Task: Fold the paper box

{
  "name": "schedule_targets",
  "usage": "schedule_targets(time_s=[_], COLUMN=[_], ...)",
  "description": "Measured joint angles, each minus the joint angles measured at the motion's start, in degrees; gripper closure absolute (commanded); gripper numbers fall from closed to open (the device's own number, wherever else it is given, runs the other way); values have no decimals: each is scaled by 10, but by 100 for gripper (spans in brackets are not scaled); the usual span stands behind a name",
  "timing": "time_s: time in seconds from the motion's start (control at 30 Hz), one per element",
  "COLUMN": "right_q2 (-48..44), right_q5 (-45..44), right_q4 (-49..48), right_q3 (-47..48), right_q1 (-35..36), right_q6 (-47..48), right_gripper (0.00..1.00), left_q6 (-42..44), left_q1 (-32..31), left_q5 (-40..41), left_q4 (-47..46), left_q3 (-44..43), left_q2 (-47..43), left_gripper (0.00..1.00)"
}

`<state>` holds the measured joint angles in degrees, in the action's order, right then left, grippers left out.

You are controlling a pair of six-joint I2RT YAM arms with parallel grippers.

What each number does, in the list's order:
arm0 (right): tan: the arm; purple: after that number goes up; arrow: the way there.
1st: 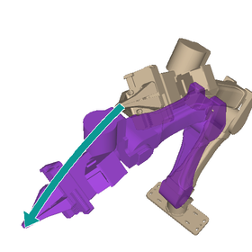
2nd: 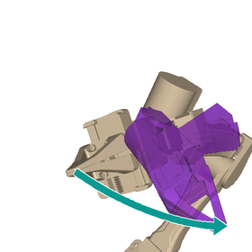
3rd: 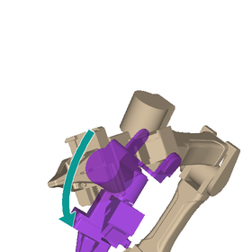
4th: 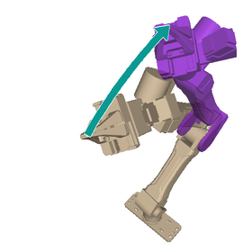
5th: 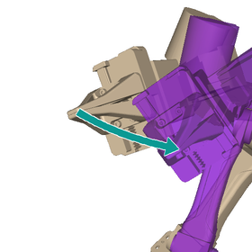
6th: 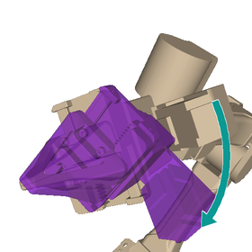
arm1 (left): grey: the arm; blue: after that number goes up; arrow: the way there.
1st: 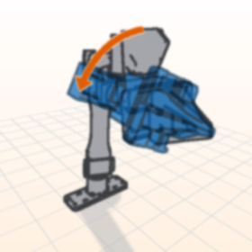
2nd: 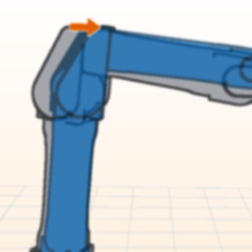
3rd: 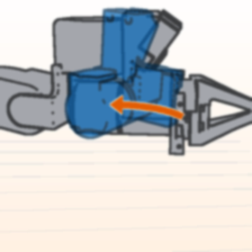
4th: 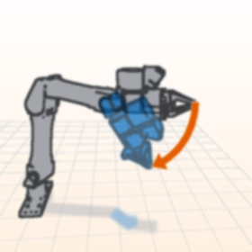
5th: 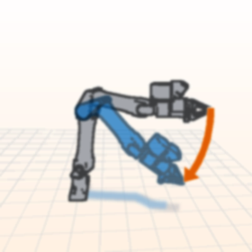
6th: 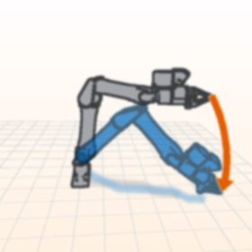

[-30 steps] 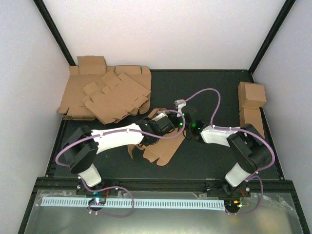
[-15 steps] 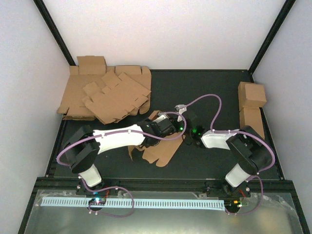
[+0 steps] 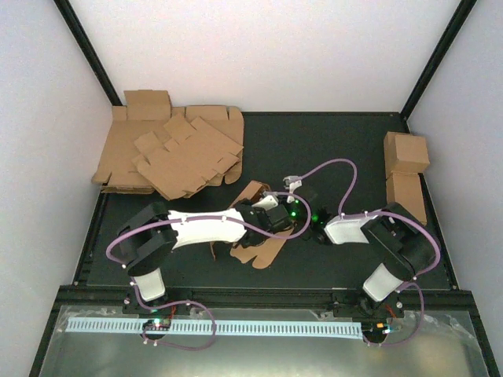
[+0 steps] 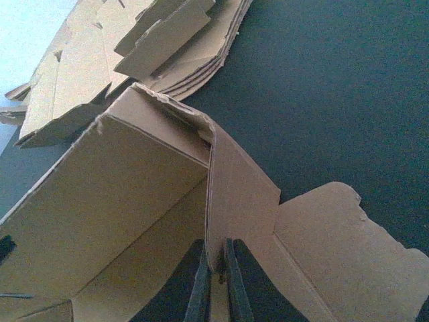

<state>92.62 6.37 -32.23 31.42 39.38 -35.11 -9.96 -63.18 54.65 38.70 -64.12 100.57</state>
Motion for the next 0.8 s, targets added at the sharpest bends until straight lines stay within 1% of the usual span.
schedule_targets(time_s=[0.07, 0.17, 0.2, 0.33, 0.4, 0.5, 0.67, 0.7, 0.8], right_q2=[0, 0, 0, 0, 0, 0, 0, 0, 0], right_q5=[-1, -2, -2, -2, -2, -1, 2, 2, 2], right_q4=[-4, -7, -8, -9, -10, -11, -13, -14, -14], right_q3=[-4, -9, -10, -13, -14, -14, -14, -14, -13], right_q1=[0, 0, 0, -1, -1, -1, 1, 2, 2], right_q6=[0, 0, 0, 1, 2, 3, 10, 12, 18], right_gripper=[90, 90, 90, 91, 91, 91, 91, 91, 91], left_q6=[-8, -13, -14, -18, -22, -23, -20, -18, -16], left_q1=[-3, -7, -7, -8, -8, -5, 10, 14, 31], left_q5=[1, 0, -1, -12, -26, -50, -124, -150, -193], left_q4=[3, 6, 7, 9, 9, 9, 6, 4, 1], left_q3=[-2, -2, -3, -3, -3, -3, -3, -3, -3], left_q2=[3, 8, 9, 9, 8, 0, -28, -35, -59], left_gripper=[85, 74, 69, 56, 54, 49, 33, 32, 28])
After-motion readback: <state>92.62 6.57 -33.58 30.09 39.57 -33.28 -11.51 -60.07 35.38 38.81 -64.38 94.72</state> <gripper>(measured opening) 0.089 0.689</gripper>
